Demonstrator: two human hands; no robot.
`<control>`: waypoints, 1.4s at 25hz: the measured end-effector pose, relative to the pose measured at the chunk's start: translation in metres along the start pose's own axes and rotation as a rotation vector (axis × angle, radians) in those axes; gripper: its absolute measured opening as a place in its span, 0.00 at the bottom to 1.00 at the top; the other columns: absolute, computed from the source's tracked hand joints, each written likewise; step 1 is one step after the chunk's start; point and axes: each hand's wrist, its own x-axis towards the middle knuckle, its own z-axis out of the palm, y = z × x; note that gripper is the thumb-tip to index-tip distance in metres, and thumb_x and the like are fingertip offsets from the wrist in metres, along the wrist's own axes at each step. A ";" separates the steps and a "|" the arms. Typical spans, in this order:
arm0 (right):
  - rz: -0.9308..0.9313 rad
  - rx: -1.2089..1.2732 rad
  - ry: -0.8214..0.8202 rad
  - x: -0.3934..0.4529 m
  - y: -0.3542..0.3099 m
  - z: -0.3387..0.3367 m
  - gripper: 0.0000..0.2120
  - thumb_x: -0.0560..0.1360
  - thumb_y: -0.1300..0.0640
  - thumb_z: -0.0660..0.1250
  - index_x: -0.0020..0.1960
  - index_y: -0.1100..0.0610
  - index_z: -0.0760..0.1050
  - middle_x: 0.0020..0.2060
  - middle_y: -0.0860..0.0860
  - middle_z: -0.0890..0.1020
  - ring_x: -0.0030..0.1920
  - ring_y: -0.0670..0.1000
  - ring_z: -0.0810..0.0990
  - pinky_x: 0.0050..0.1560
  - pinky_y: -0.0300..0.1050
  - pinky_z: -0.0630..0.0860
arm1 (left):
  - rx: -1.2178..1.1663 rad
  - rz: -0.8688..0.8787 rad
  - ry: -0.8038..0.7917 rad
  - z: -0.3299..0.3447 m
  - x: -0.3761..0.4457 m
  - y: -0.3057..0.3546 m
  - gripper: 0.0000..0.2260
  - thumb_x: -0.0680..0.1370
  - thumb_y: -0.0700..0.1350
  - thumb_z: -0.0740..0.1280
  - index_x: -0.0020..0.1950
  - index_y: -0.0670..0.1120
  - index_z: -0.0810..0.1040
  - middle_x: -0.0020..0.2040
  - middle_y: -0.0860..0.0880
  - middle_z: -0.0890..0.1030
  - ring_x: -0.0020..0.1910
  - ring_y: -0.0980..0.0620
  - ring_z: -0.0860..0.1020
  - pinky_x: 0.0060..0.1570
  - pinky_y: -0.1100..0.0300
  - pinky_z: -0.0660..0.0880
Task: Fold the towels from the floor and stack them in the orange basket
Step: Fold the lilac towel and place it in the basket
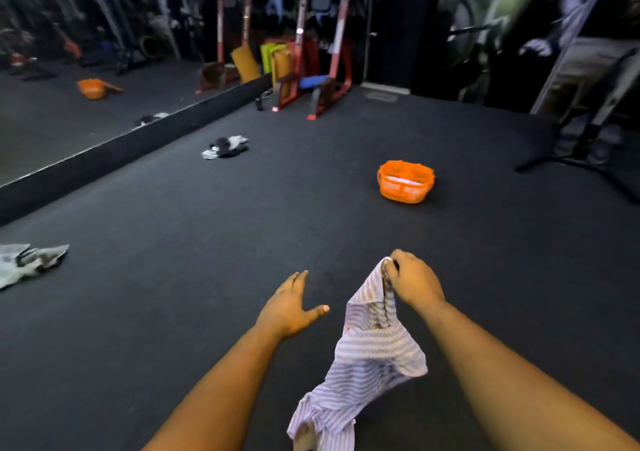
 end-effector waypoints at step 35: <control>0.379 0.032 -0.040 0.729 0.328 -0.105 0.14 0.83 0.48 0.58 0.40 0.51 0.68 0.38 0.49 0.78 0.41 0.56 0.77 0.36 0.49 0.69 | 0.163 0.306 -0.285 -0.006 0.881 0.315 0.47 0.75 0.69 0.67 0.84 0.50 0.50 0.84 0.48 0.52 0.81 0.47 0.57 0.77 0.49 0.63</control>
